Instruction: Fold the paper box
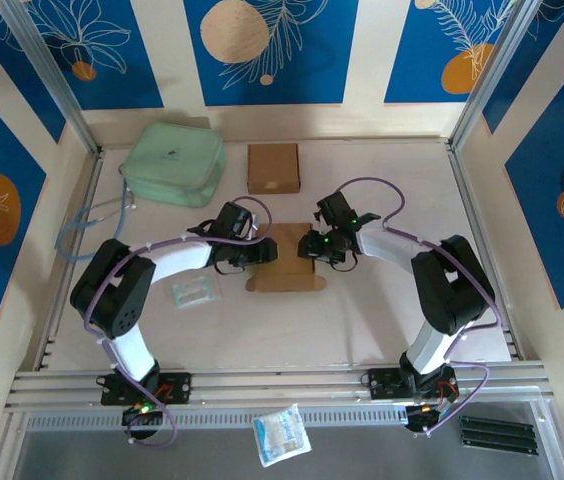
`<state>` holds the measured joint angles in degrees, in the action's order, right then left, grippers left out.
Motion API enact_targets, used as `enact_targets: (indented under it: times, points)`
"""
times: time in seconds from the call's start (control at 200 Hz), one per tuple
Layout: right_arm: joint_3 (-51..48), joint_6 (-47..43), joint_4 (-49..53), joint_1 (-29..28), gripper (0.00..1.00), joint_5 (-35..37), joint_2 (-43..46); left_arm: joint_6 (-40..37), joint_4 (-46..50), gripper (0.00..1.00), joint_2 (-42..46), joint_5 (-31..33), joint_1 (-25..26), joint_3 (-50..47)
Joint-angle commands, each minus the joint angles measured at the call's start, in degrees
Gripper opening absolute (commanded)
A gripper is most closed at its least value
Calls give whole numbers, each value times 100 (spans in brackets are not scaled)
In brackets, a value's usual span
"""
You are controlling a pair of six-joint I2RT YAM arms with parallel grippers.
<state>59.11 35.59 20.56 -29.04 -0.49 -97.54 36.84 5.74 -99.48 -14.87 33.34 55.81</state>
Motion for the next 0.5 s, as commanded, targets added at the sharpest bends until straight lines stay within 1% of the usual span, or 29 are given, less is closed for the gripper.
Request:
enact_targets:
  times: [0.0,0.065,0.14,0.185,0.215,0.265,0.29,0.34,0.425,0.495]
  points:
    - [27,189,-57,-177,44,-214,-289,85,-161,65,186,17,97,-155]
    - [12,303,-203,-210,44,-275,-374,-53,13,67,397,356,100,-167]
    - [-20,366,-319,-179,39,-337,-487,-190,223,76,690,845,93,-217]
    - [-75,379,-444,-120,36,-485,-529,-192,289,81,855,1001,45,-266]
    - [-136,363,-567,-55,35,-709,-548,-175,291,84,962,1030,5,-307]
    - [-262,272,-832,101,33,-1205,-560,-160,239,87,1062,903,-118,-381]
    - [-323,248,-982,186,27,-1431,-556,-160,205,88,1083,771,-176,-402]
    - [-433,247,-1192,365,22,-1767,-590,-156,199,90,1066,500,-316,-396]
    - [-480,173,-1382,656,21,-2271,-705,-152,95,93,991,239,-495,-441]
    - [-397,45,-1372,823,21,-2524,-857,-132,-95,95,941,1,-635,-534]
